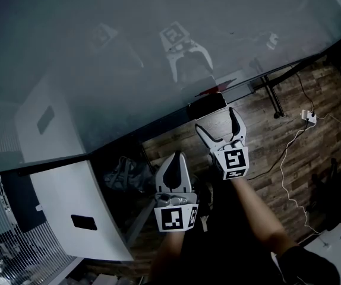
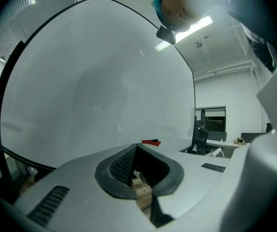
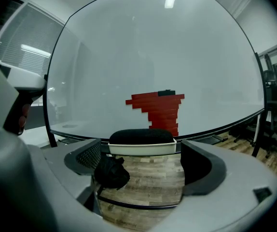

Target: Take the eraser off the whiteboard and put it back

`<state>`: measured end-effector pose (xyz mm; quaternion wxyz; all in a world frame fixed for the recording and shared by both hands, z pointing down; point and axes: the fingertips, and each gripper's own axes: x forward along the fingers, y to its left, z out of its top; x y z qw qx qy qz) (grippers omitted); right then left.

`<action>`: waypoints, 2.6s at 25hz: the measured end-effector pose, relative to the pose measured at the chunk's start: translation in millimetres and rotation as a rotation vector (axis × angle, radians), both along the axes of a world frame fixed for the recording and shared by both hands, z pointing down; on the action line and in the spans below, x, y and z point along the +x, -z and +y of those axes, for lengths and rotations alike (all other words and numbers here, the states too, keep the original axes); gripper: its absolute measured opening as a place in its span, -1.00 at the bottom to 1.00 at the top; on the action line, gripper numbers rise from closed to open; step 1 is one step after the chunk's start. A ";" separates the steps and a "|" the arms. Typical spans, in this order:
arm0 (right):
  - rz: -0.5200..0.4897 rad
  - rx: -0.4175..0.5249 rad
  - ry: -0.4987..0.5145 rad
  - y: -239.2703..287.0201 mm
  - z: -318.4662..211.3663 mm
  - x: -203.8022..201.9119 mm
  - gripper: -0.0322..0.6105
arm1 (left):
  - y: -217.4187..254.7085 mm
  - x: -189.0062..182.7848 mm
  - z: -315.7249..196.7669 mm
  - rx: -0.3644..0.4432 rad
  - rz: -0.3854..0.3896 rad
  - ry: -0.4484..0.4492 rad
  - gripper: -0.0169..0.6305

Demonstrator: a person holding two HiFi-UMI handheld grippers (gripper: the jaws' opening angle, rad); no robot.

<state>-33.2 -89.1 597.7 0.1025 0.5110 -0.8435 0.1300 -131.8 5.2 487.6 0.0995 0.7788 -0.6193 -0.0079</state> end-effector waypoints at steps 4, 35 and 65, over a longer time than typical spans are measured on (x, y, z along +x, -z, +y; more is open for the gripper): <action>0.003 -0.008 0.001 -6.0 -6.2 0.2 0.71 | -1.8 -1.8 -4.5 0.002 0.007 0.003 -0.94; 0.020 0.009 0.017 -8.2 -25.3 -9.1 0.72 | -9.5 -11.3 -16.0 -0.012 0.015 0.030 -0.94; 0.012 0.007 0.006 -6.7 -22.8 -1.8 0.72 | -12.2 -8.7 -11.5 -0.019 0.024 0.042 -0.94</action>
